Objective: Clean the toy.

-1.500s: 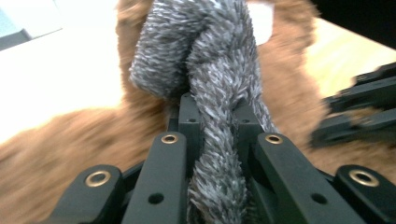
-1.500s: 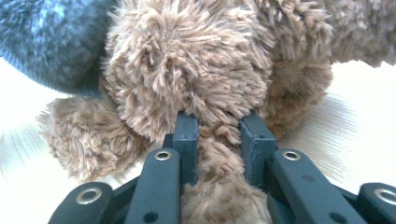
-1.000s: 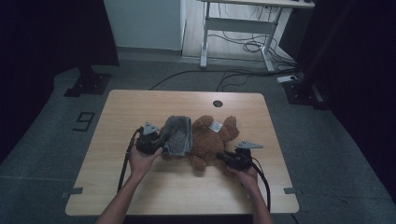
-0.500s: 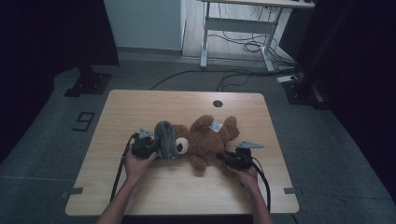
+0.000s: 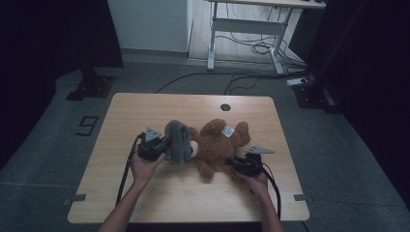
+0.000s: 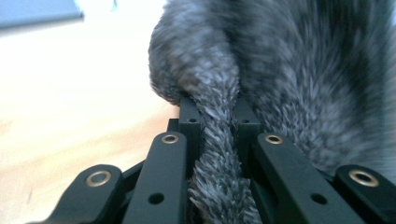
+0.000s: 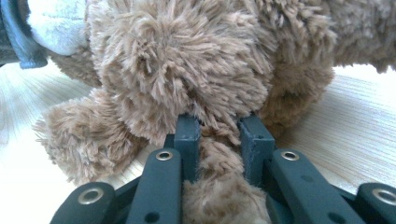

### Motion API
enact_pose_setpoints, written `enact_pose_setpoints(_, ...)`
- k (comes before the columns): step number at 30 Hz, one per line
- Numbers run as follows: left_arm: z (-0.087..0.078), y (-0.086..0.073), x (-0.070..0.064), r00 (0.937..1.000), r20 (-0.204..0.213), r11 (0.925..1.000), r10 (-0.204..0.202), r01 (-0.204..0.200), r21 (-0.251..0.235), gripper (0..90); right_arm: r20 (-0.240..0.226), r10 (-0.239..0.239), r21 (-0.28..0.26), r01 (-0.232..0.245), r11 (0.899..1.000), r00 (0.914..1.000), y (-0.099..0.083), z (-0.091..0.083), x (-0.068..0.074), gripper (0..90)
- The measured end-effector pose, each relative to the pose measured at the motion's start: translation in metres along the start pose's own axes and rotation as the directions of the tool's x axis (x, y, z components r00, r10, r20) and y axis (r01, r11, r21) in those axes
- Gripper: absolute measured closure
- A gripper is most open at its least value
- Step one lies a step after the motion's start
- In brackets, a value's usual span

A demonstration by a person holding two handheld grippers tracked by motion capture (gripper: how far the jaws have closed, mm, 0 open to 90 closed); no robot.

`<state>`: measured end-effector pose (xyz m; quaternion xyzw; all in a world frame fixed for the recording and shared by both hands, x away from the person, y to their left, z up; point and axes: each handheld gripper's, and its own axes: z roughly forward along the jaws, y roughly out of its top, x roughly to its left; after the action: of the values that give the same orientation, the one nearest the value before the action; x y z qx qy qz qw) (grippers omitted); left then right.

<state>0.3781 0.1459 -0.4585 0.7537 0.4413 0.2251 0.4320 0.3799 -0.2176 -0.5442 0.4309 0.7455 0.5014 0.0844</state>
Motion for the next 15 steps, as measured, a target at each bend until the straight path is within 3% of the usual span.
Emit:
enact_pose_setpoints(2,-0.001,0.014,-0.016,0.9986,0.032,0.9990,0.041,-0.040,-0.019,78.5,0.002,-0.002,-0.004,0.002,1.000,1.0000,0.000,0.000,0.001,73.2)
enact_pose_setpoints(6,0.013,0.036,-0.054,0.9901,0.073,0.9928,0.120,-0.119,-0.016,78.3,0.005,-0.010,-0.007,0.010,1.000,0.9999,-0.001,0.000,0.002,73.1)
enact_pose_setpoints(10,0.039,0.045,-0.090,0.9749,0.090,0.9785,0.204,-0.206,0.014,78.2,0.004,-0.001,-0.007,0.001,1.000,1.0000,-0.002,-0.001,0.002,73.1)
enact_pose_setpoints(13,0.056,0.047,-0.107,0.9646,0.098,0.9660,0.245,-0.251,0.061,78.1,0.008,-0.003,-0.007,0.003,1.000,1.0000,-0.003,-0.001,0.003,73.2)
enact_pose_setpoints(15,0.065,0.045,-0.109,0.9623,0.075,0.9593,0.261,-0.268,0.091,78.1,0.011,-0.003,-0.007,0.003,1.000,0.9999,-0.003,-0.001,0.003,73.1)
